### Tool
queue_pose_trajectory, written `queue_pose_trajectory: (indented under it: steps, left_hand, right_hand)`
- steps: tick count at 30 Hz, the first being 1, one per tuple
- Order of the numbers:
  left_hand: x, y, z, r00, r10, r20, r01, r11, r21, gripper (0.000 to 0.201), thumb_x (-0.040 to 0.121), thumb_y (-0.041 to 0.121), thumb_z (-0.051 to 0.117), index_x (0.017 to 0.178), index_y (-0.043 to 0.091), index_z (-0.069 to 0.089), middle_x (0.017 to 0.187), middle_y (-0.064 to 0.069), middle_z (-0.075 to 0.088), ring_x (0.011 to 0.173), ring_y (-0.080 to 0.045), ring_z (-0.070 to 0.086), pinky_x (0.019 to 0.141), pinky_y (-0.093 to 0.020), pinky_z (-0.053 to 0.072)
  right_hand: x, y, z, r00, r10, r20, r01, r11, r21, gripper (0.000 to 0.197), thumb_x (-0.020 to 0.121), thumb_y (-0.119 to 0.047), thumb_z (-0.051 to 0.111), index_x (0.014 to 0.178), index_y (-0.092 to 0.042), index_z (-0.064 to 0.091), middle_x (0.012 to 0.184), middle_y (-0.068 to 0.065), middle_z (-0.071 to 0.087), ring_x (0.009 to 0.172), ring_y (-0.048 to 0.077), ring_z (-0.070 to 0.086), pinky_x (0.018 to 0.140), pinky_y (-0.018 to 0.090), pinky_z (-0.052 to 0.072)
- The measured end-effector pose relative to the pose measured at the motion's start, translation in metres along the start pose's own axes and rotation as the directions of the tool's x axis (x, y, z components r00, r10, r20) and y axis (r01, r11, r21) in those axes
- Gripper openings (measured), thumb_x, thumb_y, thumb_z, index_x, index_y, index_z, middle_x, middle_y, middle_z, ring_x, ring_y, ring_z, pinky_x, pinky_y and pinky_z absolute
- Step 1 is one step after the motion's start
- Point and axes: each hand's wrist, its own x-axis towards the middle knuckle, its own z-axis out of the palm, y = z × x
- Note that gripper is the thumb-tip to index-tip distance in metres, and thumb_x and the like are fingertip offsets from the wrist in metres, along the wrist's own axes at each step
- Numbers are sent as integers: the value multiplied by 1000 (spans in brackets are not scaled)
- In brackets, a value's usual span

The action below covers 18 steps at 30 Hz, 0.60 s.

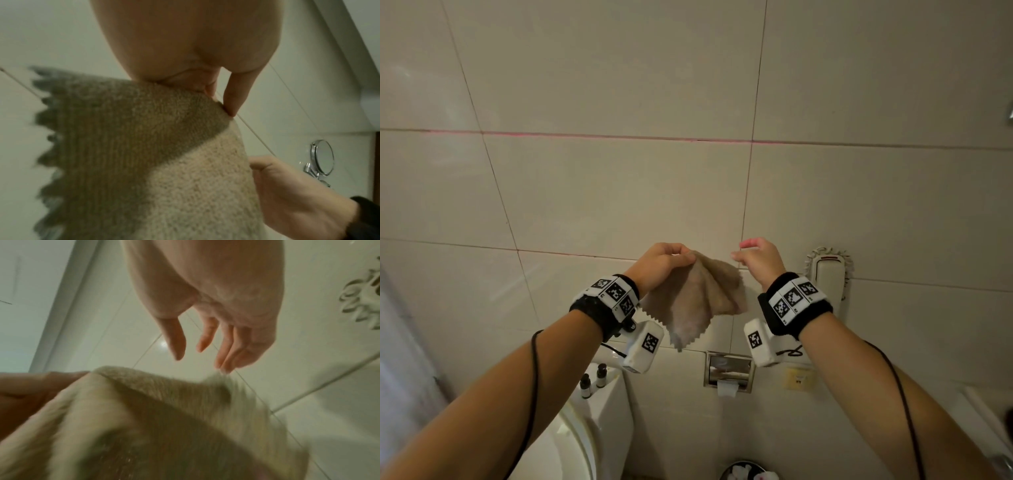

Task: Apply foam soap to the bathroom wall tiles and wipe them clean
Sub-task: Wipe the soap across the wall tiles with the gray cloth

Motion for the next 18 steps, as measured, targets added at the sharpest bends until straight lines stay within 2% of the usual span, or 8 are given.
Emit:
queue_pose_trajectory:
  steps: [1, 3, 5, 7, 9, 13, 16, 18]
  left_hand:
    - [2, -1, 1, 1000, -4, -15, 4, 1000, -10, 21, 97, 17, 63, 76, 18, 65, 71, 1, 65, 63, -13, 58, 63, -25, 48]
    - [4, -2, 1, 999, -12, -38, 11, 999, -31, 20, 97, 18, 64, 77, 19, 66, 72, 1, 66, 65, -13, 59, 64, -25, 48]
    - [6, -4, 1, 999, -8, -43, 6, 999, -43, 15, 95, 14, 66, 81, 17, 68, 75, -1, 67, 68, -15, 60, 66, -26, 48]
    - [8, -4, 1, 999, 2, -32, -4, 998, -57, 9, 92, 6, 66, 88, 13, 69, 77, -3, 67, 69, -15, 61, 67, -26, 49]
    - [8, -2, 1, 1000, 20, -14, -21, 996, -86, 14, 90, -4, 63, 98, 7, 68, 74, -3, 68, 66, -13, 63, 64, -23, 51]
    - [8, 3, -1, 999, 53, -1, -52, 982, -181, 33, 85, -19, 57, 107, 5, 65, 71, -1, 74, 65, -13, 68, 63, -21, 54]
    - [9, 2, -4, 997, 69, -22, -72, 981, -179, 37, 85, -16, 60, 110, 10, 66, 80, -10, 74, 72, -19, 67, 68, -24, 55]
    - [11, -1, -5, 995, 90, -50, -96, 986, -138, 38, 85, -13, 64, 112, 14, 67, 85, -16, 70, 74, -18, 65, 71, -23, 52]
  right_hand:
    - [-4, 0, 0, 999, -49, -23, 49, 999, 8, 24, 83, -15, 73, 105, -12, 65, 104, 6, 68, 98, 21, 64, 89, 34, 50]
    - [-14, 0, 0, 991, -131, 8, 129, 987, 91, 18, 89, -19, 69, 103, -7, 68, 98, 6, 72, 89, 15, 66, 78, 24, 47]
    - [-24, -2, 1, 979, -174, 110, 155, 975, 159, 23, 93, -24, 65, 103, -3, 70, 96, 7, 75, 82, 10, 68, 73, 18, 43]
    - [-29, -3, 5, 958, -191, 213, 163, 976, 141, 25, 93, -28, 65, 106, -7, 71, 99, 5, 76, 86, 10, 70, 72, 14, 43]
    - [-29, 0, 10, 944, -166, 285, 137, 983, 120, 27, 92, -27, 67, 112, -10, 70, 103, 4, 74, 90, 10, 68, 70, 11, 45]
    - [-28, 4, 18, 919, -93, 383, 42, 989, 142, 27, 88, -23, 72, 109, -6, 70, 97, 5, 73, 88, 16, 68, 75, 24, 51]
    - [-26, 3, 19, 907, -78, 413, 33, 993, 115, 19, 86, -17, 73, 99, -4, 68, 89, 7, 71, 82, 19, 66, 73, 29, 51]
    - [-25, -2, 18, 896, -80, 436, 41, 994, 99, 11, 85, -14, 73, 93, -8, 67, 85, 6, 69, 81, 21, 64, 75, 33, 50]
